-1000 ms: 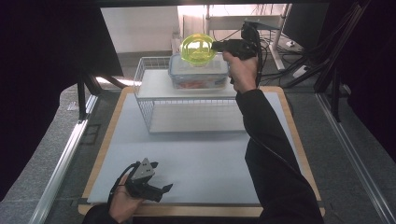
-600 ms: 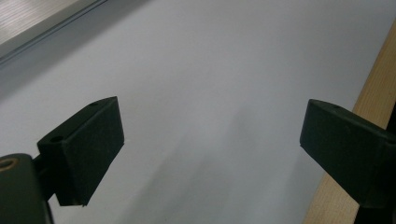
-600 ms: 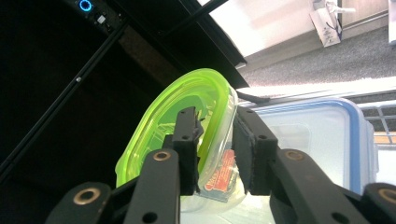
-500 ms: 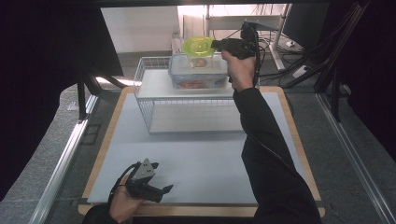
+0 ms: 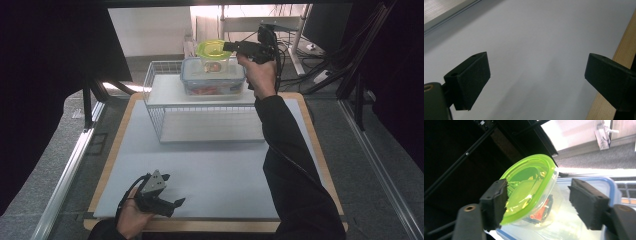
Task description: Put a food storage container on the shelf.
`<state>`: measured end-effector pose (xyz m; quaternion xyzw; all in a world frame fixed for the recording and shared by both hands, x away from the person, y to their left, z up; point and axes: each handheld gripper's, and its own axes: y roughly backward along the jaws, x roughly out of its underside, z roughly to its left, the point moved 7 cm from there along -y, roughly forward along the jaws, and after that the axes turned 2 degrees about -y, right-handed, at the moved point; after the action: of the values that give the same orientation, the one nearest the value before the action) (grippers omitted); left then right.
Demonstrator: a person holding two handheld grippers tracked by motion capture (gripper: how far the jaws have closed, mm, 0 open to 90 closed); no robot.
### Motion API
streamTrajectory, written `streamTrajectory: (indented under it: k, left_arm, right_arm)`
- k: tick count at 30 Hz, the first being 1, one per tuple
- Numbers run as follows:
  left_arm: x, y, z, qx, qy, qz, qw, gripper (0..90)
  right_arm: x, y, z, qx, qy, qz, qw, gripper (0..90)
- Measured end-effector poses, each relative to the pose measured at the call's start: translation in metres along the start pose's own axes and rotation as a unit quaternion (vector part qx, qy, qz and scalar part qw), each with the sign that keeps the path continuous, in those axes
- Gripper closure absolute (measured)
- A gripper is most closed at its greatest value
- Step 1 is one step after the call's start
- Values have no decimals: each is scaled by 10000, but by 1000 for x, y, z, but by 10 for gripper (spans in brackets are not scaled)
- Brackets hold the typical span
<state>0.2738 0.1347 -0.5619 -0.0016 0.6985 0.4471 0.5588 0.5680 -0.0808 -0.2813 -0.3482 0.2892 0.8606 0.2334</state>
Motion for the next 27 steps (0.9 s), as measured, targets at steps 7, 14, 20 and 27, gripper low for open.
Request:
streamTrajectory:
  k: [7, 14, 20, 27]
  left_arm:
    - [0, 0, -1, 40, -8, -1, 10000, 62]
    - [-3, 1, -1, 43, 3, -187, 9998, 57]
    - [-5, 1, -1, 82, 39, -327, 9994, 33]
    - [-5, 1, 0, 76, 23, -367, 9993, 26]
  right_arm:
    - [7, 14, 2, -129, 460, 129, 9988, 158]
    - [19, 32, 0, -122, 919, 153, 9956, 101]
    - [33, 45, -4, -148, 1215, 180, 9923, 80]
    - [52, 55, -3, -214, 1543, 261, 9874, 53]
